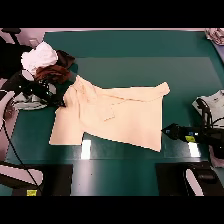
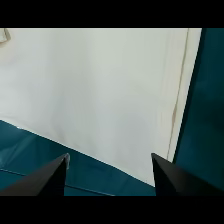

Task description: Fold the shirts.

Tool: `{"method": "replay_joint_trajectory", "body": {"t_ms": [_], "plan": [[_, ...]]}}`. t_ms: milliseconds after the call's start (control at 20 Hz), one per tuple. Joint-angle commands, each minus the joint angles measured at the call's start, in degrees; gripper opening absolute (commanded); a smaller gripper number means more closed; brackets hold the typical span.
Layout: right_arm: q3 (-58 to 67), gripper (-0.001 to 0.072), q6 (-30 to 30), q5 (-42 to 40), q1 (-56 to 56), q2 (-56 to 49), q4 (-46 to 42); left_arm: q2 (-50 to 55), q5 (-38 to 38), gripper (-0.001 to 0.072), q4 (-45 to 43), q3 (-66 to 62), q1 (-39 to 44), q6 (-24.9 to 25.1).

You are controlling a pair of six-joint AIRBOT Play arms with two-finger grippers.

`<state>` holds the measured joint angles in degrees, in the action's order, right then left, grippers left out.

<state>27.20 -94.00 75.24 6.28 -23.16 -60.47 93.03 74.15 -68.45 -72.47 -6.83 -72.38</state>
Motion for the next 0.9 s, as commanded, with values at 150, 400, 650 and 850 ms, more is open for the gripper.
{"method": "replay_joint_trajectory", "body": {"t_ms": [150, 400, 650, 850], "plan": [[0.0, 0.0691, -5.2, 1.5, 0.0, 0.0, -13.3, -0.5, 5.9, 0.0036, 7.0, 0.2, 0.1, 0.5], [-0.9, 0.0691, -5.2, 0.9, 0.0, -4.3, -13.4, -4.4, 7.0, 0.0035, 7.3, 0.2, 0.1, -0.9], [-7.3, 0.0691, -4.5, -8.8, 0.0, -15.6, -4.6, -9.4, 8.0, 0.0035, 7.5, 0.2, 0.1, -3.6], [-11.6, 0.0680, -1.3, -16.7, -1.4, -23.8, 6.2, -12.2, 9.4, 0.0035, 7.6, 0.2, 0.1, -4.7]]}}
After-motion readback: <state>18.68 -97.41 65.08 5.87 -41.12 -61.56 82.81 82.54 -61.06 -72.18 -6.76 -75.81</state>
